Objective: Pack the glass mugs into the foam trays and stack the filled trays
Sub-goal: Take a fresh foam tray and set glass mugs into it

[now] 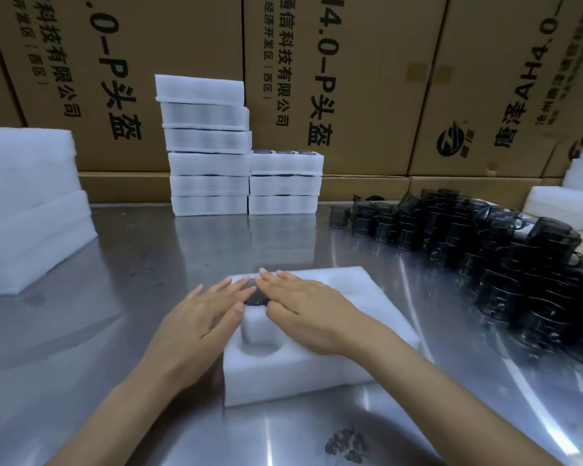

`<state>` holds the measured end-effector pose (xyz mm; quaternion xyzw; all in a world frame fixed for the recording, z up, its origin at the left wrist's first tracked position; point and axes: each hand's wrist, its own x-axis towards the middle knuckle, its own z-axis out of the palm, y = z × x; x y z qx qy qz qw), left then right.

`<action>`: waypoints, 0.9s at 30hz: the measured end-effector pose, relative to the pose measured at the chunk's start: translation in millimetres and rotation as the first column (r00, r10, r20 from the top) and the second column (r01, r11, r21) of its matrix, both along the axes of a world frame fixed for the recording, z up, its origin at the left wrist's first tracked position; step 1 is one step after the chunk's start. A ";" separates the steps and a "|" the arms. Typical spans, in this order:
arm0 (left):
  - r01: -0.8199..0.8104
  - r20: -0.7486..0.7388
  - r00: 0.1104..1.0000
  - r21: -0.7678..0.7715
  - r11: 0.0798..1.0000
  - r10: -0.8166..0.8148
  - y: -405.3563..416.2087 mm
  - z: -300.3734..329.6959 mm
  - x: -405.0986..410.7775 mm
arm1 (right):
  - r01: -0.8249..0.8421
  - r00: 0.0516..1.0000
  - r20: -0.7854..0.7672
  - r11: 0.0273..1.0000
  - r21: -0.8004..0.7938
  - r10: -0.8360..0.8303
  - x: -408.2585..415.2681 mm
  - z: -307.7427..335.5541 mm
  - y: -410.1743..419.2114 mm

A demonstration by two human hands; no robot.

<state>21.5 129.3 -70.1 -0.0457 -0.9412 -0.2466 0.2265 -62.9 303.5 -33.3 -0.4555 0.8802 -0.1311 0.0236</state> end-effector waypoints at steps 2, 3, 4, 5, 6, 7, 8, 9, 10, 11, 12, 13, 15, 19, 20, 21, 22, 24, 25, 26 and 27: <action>0.025 -0.036 0.999 0.117 0.993 -0.021 1.9 -6.1 0.9 | 0.011 1.000 0.011 0.997 -0.077 -0.011 0.1 -0.4 -0.4; 0.032 -0.060 0.998 0.167 0.986 -0.022 2.2 -9.0 0.8 | 0.039 0.999 0.034 0.987 -0.154 -0.034 -1.9 -0.1 0.7; 0.030 -0.083 0.996 0.214 0.976 -0.013 1.5 -10.9 0.2 | 0.083 0.995 0.068 0.965 -0.250 -0.068 -6.8 1.1 2.8; 0.021 -0.100 0.995 0.260 0.965 0.005 -0.5 -12.2 -0.7 | 0.138 0.989 0.093 0.929 -0.344 -0.112 -13.8 2.9 6.8; 0.006 -0.109 0.994 0.306 0.952 0.029 -3.0 -12.9 -1.9 | 0.193 0.981 0.087 0.888 -0.418 -0.172 -23.3 5.6 12.8; -0.010 -0.110 0.993 0.347 0.938 0.051 -5.8 -13.7 -3.3 | 0.250 0.966 0.062 0.843 -0.476 -0.252 -35.4 8.2 21.3; -0.025 -0.104 0.992 0.379 0.925 0.070 -8.8 -14.7 -5.0 | 0.312 0.939 0.044 0.791 -0.527 -0.341 -49.8 10.9 32.3; -0.039 -0.089 0.993 0.397 0.917 0.081 -11.4 -16.3 -6.9 | 0.380 0.900 0.045 0.727 -0.572 -0.434 -64.8 13.8 45.8; -0.050 -0.068 0.994 0.405 0.913 0.084 -13.5 -18.1 -8.5 | 0.448 0.851 0.059 0.662 -0.600 -0.523 -79.8 16.1 60.4; -0.055 -0.048 0.996 0.404 0.913 0.081 -14.8 -19.7 -10.3 | 0.515 0.795 0.073 0.607 -0.605 -0.602 -94.1 17.3 75.8; -0.056 -0.030 0.997 0.400 0.915 0.074 -15.4 -20.7 -12.1 | 0.580 0.737 0.081 0.567 -0.584 -0.671 -107.4 17.6 91.3; -0.058 -0.013 0.998 0.395 0.917 0.068 -15.7 -21.1 -14.0 | 0.642 0.681 0.080 0.540 -0.544 -0.728 -119.7 17.0 105.6; -0.065 0.015 0.998 0.394 0.917 0.064 -16.0 -20.9 -17.3 | 0.730 0.591 0.052 0.506 -0.459 -0.805 -139.5 15.7 128.2; -0.069 0.041 0.998 0.411 0.909 0.057 -17.5 -20.8 -19.5 | 0.815 0.494 -0.011 0.467 -0.344 -0.870 -165.9 19.1 150.2; -0.070 0.043 0.997 0.409 0.910 0.057 -17.8 -20.9 -19.6 | 0.839 0.470 -0.015 0.451 -0.306 -0.883 -170.4 20.7 153.0; -0.071 0.043 0.997 0.406 0.911 0.058 -18.1 -21.1 -19.8 | 0.860 0.449 -0.022 0.438 -0.261 -0.893 -173.8 22.2 154.9; -0.072 0.044 0.997 0.407 0.911 0.060 -18.7 -21.6 -19.8 | 0.875 0.436 -0.036 0.433 -0.215 -0.899 -176.1 23.2 156.0; -0.075 0.051 0.997 0.413 0.907 0.059 -19.5 -22.4 -19.9 | 0.884 0.435 -0.081 0.443 -0.148 -0.897 -179.8 23.3 156.8; -0.075 0.057 0.997 0.413 0.908 0.057 -19.3 -22.8 -19.9 | 0.883 0.437 -0.108 0.449 -0.135 -0.893 -181.4 22.4 157.1; -0.076 0.062 0.997 0.412 0.908 0.055 -19.2 -22.9 -19.9 | 0.880 0.436 -0.137 0.453 -0.139 -0.889 -182.9 21.3 157.8; -0.077 0.067 0.996 0.414 0.907 0.054 -18.9 -22.9 -20.1 | 0.877 0.430 -0.163 0.454 -0.157 -0.888 -184.2 20.3 158.6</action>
